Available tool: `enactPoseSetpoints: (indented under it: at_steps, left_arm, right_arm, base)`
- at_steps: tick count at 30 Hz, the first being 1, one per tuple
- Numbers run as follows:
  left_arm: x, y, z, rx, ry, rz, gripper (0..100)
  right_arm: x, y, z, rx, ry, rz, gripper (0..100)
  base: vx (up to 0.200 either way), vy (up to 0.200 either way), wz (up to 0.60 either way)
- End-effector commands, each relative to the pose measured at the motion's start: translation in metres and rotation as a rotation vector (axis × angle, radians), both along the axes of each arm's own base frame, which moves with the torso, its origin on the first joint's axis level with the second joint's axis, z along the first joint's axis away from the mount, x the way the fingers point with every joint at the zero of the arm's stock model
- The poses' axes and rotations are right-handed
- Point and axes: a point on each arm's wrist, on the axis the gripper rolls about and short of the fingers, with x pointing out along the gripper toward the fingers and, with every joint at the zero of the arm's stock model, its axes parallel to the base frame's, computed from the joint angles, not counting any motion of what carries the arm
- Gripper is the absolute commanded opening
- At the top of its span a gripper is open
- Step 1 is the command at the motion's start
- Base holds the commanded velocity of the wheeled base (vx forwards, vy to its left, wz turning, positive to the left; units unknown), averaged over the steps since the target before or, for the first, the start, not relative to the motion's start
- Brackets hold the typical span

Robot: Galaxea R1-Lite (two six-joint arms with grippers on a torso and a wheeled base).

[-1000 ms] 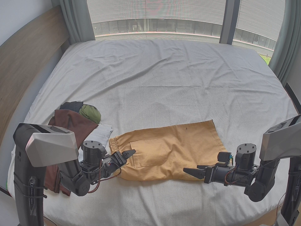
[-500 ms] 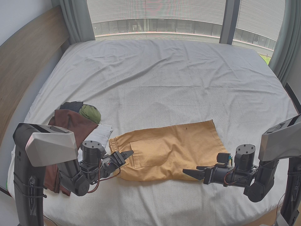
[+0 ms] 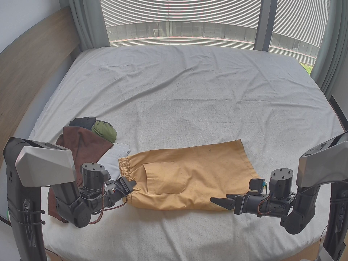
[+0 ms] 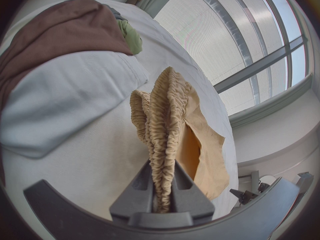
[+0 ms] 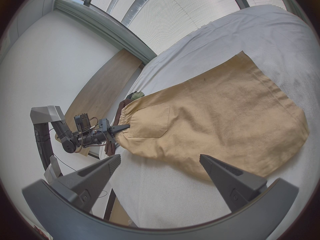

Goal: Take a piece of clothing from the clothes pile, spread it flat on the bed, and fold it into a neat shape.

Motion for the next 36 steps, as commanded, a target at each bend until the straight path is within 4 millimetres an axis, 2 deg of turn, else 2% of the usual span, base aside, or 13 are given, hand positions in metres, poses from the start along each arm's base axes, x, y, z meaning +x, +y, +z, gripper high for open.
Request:
enactPoseSetpoints:
  at_steps: [1,5,12,22,27,31,33,34,36]
  left_arm:
    - [-0.008,0.015,0.009,0.036,-0.011,0.011,0]
    - [-0.012,0.026,0.008,0.071,-0.011,0.019,0]
    - [-0.017,0.047,0.018,0.096,-0.033,0.053,0]
    - [-0.023,0.064,0.021,0.103,-0.032,0.071,0]
    - [-0.023,0.059,0.029,0.099,-0.071,0.055,0]
    - [-0.023,0.043,0.038,0.090,-0.107,0.008,0]
    - [-0.023,0.043,0.039,0.089,-0.111,0.007,0]
    - [-0.019,0.033,0.045,0.086,-0.143,-0.012,0]
    - [-0.015,0.028,0.049,0.080,-0.169,-0.020,0]
  right_arm:
    - [0.000,0.000,-0.003,-0.003,0.009,0.000,100]
    - [0.000,0.000,-0.003,-0.004,0.010,0.002,100]
    - [0.000,-0.001,-0.003,-0.005,0.011,0.000,100]
    - [0.001,-0.002,0.000,-0.001,-0.003,-0.008,100]
    - [0.001,-0.002,0.005,0.006,-0.017,-0.008,100]
    - [0.001,-0.003,0.012,0.017,-0.041,-0.009,100]
    - [0.001,-0.003,0.012,0.018,-0.042,-0.009,100]
    - [0.002,-0.005,0.018,0.026,-0.060,-0.015,100]
    - [0.003,-0.009,0.022,0.030,-0.069,-0.028,100]
  base:
    - [0.000,0.000,0.00]
    - [0.000,0.000,0.00]
    - [0.000,0.000,0.00]
    - [0.000,0.000,0.00]
    - [0.000,0.000,0.00]
    - [0.000,0.000,0.00]
    - [0.000,0.000,0.00]
    - [0.000,0.000,0.00]
    - [0.000,0.000,0.00]
